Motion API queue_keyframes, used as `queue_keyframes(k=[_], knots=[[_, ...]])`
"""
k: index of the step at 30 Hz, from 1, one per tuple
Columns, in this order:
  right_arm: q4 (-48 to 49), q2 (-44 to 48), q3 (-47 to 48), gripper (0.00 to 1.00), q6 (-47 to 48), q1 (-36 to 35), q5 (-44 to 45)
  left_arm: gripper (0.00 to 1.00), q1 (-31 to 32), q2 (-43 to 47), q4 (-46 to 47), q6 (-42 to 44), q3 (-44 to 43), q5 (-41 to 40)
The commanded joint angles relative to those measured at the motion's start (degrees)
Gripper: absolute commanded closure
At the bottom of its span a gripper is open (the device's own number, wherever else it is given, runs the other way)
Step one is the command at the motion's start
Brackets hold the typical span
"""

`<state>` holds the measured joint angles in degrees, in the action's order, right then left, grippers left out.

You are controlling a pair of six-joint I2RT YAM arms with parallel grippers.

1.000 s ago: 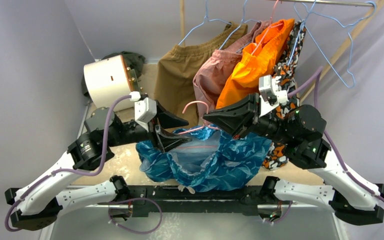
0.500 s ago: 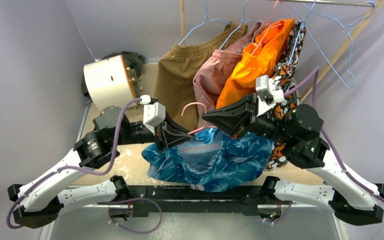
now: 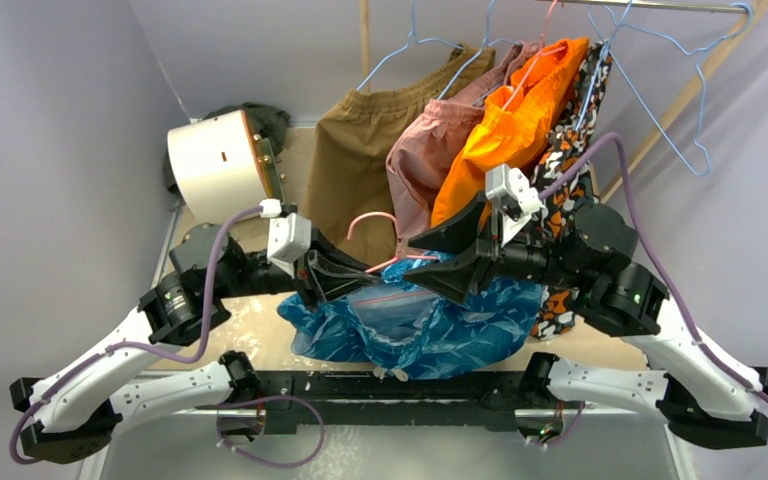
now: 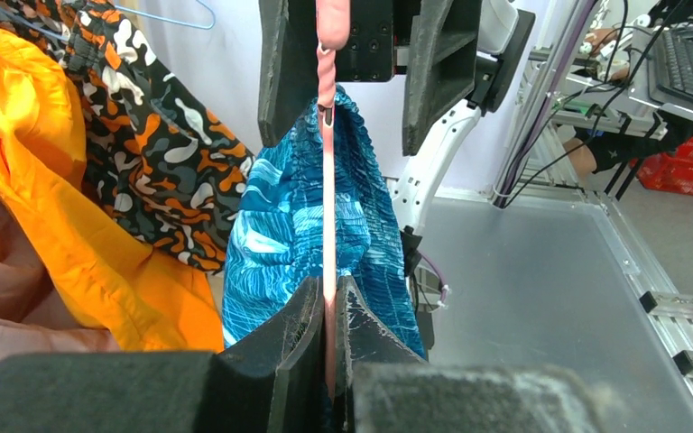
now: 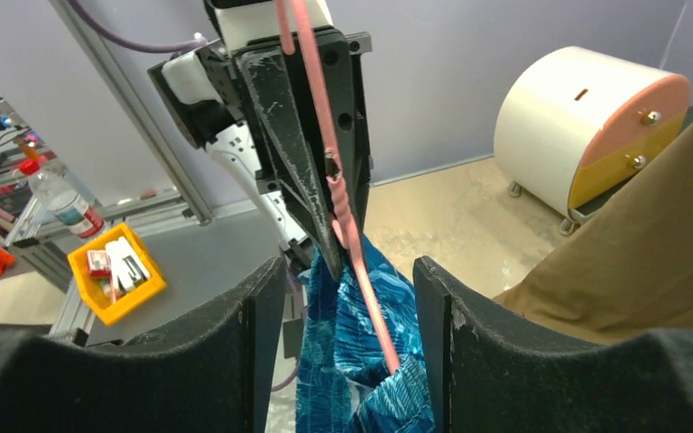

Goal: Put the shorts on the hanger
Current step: Hang the shorts on the hanger.

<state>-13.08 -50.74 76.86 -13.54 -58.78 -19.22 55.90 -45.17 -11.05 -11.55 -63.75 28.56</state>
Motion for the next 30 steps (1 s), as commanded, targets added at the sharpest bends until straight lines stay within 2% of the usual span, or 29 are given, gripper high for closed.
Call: queue_keyframes(k=[1,8,10,13,19,22,25,26,29,30], knots=[[-2.65,-0.88,4.69,0.43,2.63,-0.21,-3.46,1.0,-0.37,0.78,7.93,-1.89,-0.65,1.62],[-6.19,-5.22,10.03,0.4,5.52,-0.26,-4.38,1.0,-0.35,-1.59,6.11,-1.63,-1.66,3.3],[-7.46,-6.19,10.55,0.43,6.0,-0.22,-3.93,1.0,-0.36,-1.88,6.17,-1.72,-1.54,3.61],[-8.25,-7.23,10.86,0.55,6.26,-0.19,-5.11,1.0,-0.35,-2.01,6.26,-1.73,-1.56,3.66],[-10.75,-8.15,11.32,0.53,7.01,-0.2,-5.66,1.0,-0.35,-1.91,6.31,-1.63,-1.47,3.55],[-11.22,-7.98,11.05,0.62,7.11,-0.19,-5.74,1.0,-0.35,-1.77,6.24,-1.47,-1.32,3.47],[-11.28,-7.81,10.99,0.79,7.04,-0.2,-6.09,1.0,-0.35,-1.61,5.99,-1.13,-1.2,3.29],[-11.34,-7.73,11.03,0.81,7.04,-0.21,-6.17,1.0,-0.35,-1.65,5.83,-0.99,-1.16,3.26],[-11.63,-7.58,11.41,0.72,7.04,-0.19,-6.43,1.0,-0.36,-1.61,5.47,-0.71,-1.05,3.18],[-11.77,-7.61,11.59,0.73,7.11,-0.2,-6.52,1.0,-0.35,-1.59,5.39,-0.63,-1.0,3.17]])
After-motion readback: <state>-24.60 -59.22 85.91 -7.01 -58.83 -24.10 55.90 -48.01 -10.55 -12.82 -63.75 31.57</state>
